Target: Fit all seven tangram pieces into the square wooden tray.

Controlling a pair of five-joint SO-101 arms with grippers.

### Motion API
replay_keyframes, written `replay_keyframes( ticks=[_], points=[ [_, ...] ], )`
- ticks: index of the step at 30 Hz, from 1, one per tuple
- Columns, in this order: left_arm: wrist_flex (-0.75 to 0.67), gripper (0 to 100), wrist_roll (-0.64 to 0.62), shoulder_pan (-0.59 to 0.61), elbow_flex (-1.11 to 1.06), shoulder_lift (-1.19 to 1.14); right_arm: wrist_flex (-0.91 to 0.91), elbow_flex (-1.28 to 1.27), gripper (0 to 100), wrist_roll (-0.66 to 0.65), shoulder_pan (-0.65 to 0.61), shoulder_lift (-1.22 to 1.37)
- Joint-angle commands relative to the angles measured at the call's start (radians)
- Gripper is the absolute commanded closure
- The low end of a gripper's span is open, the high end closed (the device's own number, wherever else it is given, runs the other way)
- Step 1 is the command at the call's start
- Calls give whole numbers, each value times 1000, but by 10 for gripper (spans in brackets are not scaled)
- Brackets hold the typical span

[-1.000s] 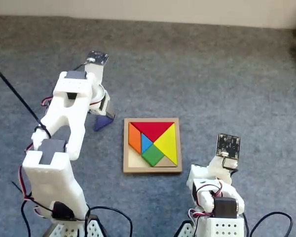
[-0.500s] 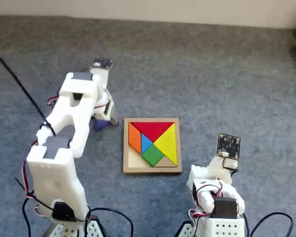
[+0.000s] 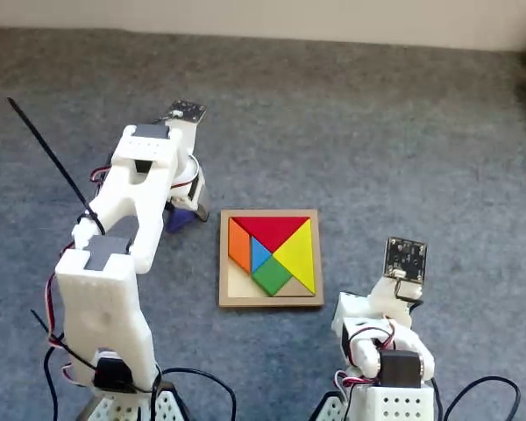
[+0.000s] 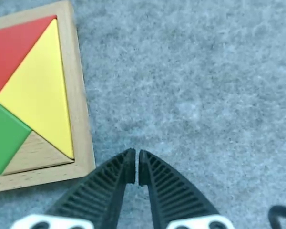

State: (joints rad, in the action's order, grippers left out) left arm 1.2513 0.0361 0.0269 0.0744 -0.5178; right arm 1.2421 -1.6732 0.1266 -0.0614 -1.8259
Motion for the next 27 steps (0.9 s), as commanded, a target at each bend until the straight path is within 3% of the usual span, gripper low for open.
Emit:
replay_keyframes(
  ticks=[1, 9, 16, 27],
  points=[
    [5, 822, -2, 1, 39, 8, 8, -136, 965, -6, -12, -22],
    [5, 844, 2, -1, 38, 12, 8, -136, 965, -6, -12, -22],
    [18, 926, 2, -2, 21, 104, 8, -136, 965, -6, -12, -22],
    [17, 928, 101, -162, -246, 366, 8, -136, 965, -6, -8, -22]
  ],
)
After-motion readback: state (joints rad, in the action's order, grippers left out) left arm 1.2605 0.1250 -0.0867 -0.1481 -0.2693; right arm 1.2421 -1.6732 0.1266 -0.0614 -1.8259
